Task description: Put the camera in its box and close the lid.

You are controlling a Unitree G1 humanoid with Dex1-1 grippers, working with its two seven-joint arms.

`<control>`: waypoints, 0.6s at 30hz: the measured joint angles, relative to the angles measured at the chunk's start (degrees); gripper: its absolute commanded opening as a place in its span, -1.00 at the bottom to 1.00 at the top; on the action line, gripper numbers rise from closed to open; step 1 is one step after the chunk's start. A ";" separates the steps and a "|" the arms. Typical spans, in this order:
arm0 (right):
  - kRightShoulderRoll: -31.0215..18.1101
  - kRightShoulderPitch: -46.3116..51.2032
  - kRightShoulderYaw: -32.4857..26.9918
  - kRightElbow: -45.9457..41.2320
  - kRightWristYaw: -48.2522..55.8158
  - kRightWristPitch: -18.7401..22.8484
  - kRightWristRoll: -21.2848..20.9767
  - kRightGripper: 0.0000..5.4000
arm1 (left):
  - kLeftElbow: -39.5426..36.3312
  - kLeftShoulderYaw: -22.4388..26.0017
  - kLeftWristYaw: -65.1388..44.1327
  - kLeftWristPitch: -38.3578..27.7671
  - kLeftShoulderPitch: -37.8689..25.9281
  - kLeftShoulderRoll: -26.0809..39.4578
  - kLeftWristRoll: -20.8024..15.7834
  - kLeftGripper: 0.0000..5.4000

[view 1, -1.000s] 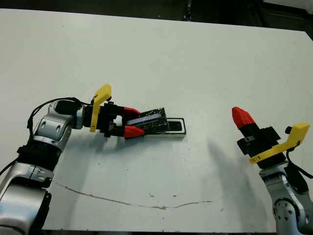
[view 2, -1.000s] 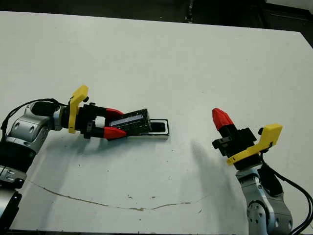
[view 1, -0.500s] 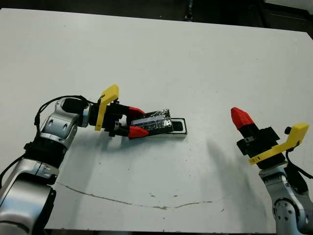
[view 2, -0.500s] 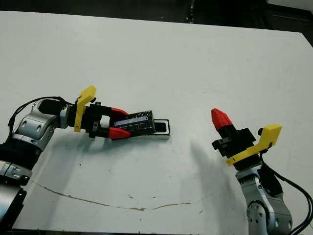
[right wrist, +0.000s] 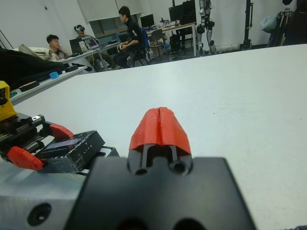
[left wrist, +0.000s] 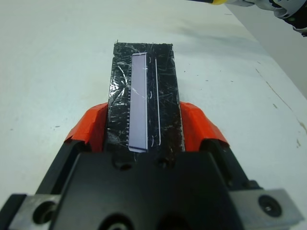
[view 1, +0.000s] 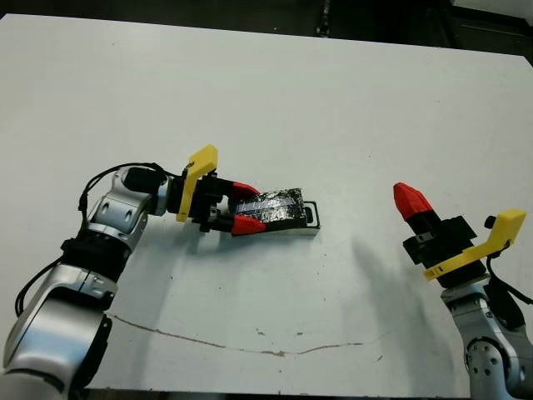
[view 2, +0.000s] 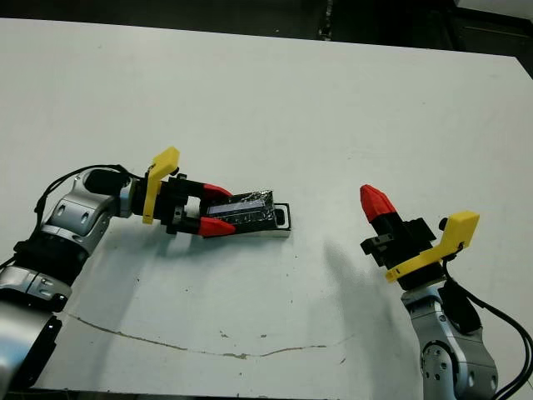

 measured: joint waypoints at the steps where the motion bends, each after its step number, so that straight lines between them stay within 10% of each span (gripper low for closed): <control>1: 0.00 0.00 0.00 -0.04 -0.23 0.00 -0.04 -1.00 | 0.43 0.00 -0.03 -0.65 -0.06 -0.21 0.00 0.17; 18: 0.00 -0.01 -0.01 -0.03 -0.17 0.00 0.18 -1.00 | 5.12 -0.72 -0.02 -1.33 -3.22 -4.40 1.70 0.17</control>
